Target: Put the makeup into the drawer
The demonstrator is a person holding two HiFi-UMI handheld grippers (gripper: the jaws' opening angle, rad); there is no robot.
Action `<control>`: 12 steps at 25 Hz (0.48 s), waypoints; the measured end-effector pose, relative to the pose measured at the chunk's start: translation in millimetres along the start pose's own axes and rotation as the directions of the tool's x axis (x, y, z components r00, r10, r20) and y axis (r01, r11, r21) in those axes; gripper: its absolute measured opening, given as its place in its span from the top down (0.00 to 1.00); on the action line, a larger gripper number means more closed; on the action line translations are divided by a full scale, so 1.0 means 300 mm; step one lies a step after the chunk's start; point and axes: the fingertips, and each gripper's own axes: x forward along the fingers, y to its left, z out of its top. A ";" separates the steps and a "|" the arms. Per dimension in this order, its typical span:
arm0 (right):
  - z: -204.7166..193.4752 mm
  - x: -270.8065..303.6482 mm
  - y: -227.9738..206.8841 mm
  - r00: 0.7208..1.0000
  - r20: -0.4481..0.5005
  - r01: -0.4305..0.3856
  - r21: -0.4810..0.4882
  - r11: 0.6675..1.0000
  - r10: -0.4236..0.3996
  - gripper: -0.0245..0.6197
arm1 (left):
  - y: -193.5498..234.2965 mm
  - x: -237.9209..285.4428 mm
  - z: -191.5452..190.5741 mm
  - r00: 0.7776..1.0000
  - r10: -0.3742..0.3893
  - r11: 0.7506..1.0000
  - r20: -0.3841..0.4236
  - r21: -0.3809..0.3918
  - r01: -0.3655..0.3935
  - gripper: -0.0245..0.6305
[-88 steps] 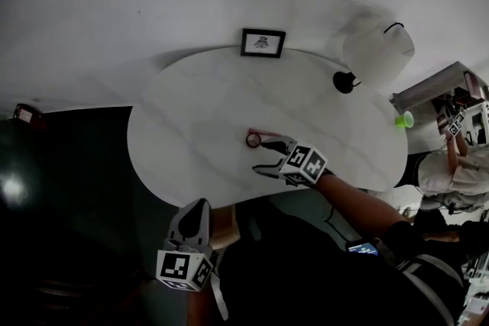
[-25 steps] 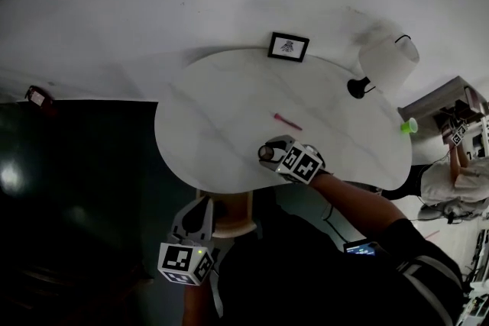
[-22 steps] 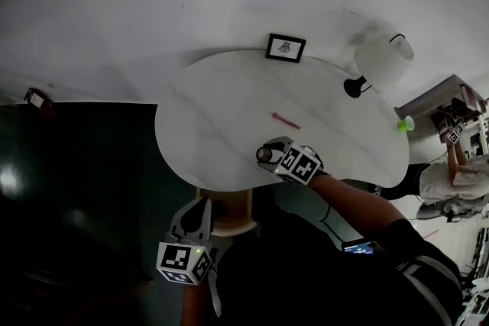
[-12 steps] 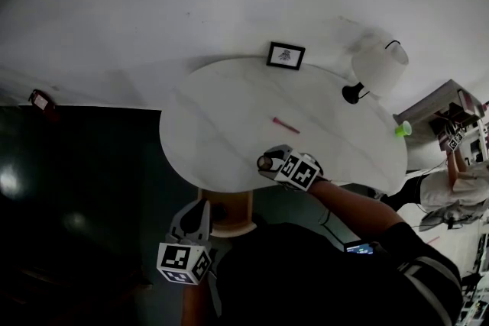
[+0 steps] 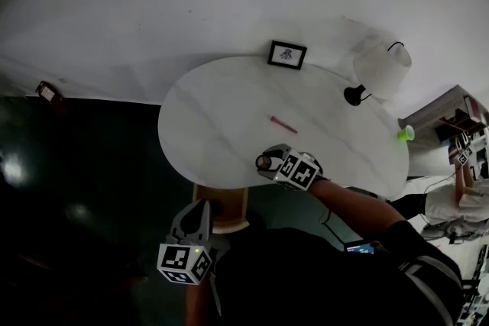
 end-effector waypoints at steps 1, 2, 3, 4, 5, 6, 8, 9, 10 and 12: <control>0.002 -0.006 0.008 1.000 0.007 -0.009 -0.006 1.000 0.009 0.62 | -0.019 0.001 -0.001 1.000 -0.002 1.000 0.003 0.001 0.002 0.95; 0.005 -0.012 0.018 1.000 0.013 -0.018 -0.015 1.000 0.018 0.62 | -0.040 0.003 -0.004 1.000 -0.005 1.000 0.003 0.004 0.005 0.95; 0.009 -0.018 0.028 0.999 0.018 -0.026 -0.029 0.999 0.026 0.62 | -0.059 0.006 -0.008 1.000 -0.007 1.000 -0.001 0.008 0.007 0.95; 0.017 -0.023 0.038 0.999 0.025 -0.033 -0.045 0.998 0.034 0.62 | -0.073 0.010 -0.013 1.000 -0.007 1.000 -0.006 0.014 0.007 0.95; 0.027 -0.028 0.049 0.999 0.032 -0.040 -0.061 0.997 0.042 0.62 | -0.082 0.012 -0.017 1.000 -0.005 1.000 -0.014 0.021 0.005 0.95; 0.038 -0.031 0.063 0.998 0.040 -0.048 -0.075 0.996 0.051 0.62 | -0.084 0.012 -0.020 1.000 0.001 1.000 -0.023 0.029 0.000 0.95; 0.056 -0.035 0.098 0.996 0.054 -0.062 -0.095 0.994 0.068 0.62 | -0.077 0.003 -0.016 0.999 0.015 0.999 -0.029 0.048 -0.013 0.95; 0.064 -0.036 0.116 0.996 0.058 -0.067 -0.101 0.993 0.073 0.62 | -0.071 -0.006 -0.009 1.000 0.020 0.998 -0.021 0.056 -0.019 0.95; 0.071 -0.035 0.137 0.995 0.061 -0.070 -0.104 0.992 0.077 0.62 | -0.063 -0.018 -0.002 1.000 0.023 0.998 -0.010 0.061 -0.023 0.95; 0.083 -0.029 0.182 0.994 0.067 -0.075 -0.100 0.992 0.082 0.62 | -0.045 -0.041 0.006 1.000 0.022 0.998 0.006 0.067 -0.023 0.95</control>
